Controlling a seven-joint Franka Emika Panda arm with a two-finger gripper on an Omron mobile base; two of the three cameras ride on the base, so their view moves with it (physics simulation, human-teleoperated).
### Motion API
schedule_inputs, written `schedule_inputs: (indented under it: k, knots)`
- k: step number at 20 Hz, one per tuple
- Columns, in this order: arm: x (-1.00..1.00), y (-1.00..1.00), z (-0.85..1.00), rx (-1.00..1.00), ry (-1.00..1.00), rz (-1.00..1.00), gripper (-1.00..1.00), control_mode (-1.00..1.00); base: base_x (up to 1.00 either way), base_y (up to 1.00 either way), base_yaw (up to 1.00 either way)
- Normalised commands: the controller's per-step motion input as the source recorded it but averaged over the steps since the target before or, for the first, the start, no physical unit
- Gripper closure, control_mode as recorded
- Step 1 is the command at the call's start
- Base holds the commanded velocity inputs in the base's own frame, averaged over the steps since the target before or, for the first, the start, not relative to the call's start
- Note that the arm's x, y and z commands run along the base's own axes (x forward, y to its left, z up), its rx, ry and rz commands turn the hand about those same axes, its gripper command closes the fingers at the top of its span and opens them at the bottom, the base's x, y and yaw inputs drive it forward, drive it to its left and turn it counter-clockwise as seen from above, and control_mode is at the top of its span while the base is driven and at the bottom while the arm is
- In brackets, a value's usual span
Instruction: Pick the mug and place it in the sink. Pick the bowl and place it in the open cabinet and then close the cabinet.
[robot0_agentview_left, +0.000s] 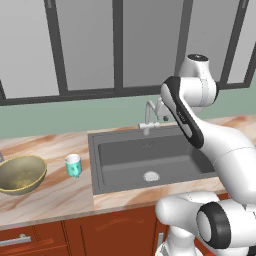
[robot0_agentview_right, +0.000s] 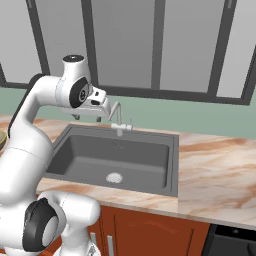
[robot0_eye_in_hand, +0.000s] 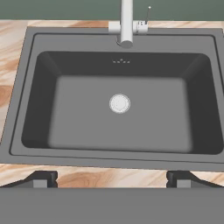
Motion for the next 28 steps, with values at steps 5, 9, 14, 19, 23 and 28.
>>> schedule_inputs:
  k: [5, 9, 14, 19, 23, 28]
  knots:
    - [0.0, 0.0, 0.0, 0.0, 0.0, 0.0, -1.0, -1.0, 0.0, 0.0, 0.0]
    - [0.0, 0.0, 0.0, 0.0, 0.0, 0.0, -1.0, -1.0, 0.0, 0.0, 0.0]
    - [0.0, 0.0, 0.0, 0.0, 0.0, 0.0, -1.0, -1.0, 0.0, 0.0, 0.0]
    - [0.0, 0.0, 0.0, 0.0, 0.0, 0.0, -1.0, -1.0, 0.0, 0.0, 0.0]
    - [0.0, 0.0, 0.0, 0.0, 0.0, 0.0, -1.0, -1.0, 0.0, 0.0, 0.0]
    - [-0.22, 0.2, 0.0, 0.0, 0.0, 0.0, -1.0, -1.0, 0.0, 0.0, 0.0]
